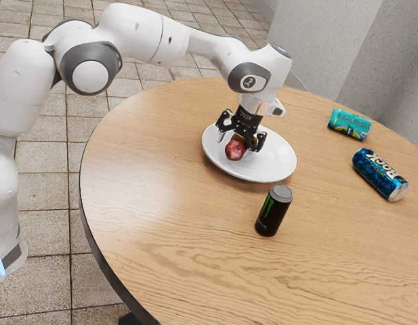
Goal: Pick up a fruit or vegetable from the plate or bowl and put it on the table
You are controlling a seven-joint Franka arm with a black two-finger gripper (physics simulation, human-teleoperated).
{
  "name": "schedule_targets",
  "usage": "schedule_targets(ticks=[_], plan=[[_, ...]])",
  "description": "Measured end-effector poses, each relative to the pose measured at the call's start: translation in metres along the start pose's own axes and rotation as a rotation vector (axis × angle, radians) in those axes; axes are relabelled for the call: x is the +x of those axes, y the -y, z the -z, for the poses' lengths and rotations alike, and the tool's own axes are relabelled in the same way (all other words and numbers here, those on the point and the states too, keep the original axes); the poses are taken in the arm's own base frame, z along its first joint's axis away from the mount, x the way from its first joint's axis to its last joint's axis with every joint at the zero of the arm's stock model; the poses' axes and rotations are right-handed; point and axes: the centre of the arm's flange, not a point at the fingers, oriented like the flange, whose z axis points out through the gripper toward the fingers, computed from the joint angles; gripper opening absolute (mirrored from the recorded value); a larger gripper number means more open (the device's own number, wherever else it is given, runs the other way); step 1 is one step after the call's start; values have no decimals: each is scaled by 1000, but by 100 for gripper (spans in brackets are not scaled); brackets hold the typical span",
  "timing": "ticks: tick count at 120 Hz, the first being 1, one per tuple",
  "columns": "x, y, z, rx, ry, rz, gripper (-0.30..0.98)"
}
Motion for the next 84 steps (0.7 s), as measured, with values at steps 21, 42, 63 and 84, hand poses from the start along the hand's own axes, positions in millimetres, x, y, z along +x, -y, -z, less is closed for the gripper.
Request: schedule_targets(ticks=[21, 42, 63, 84], plan=[[1, -1, -6, -1, 3, -1, 69], [0, -2, -10, -11, 8, -1, 69], [-1, -5, -11, -16, 6, -3, 48], [-1, -5, -9, -15, -2, 1, 31]])
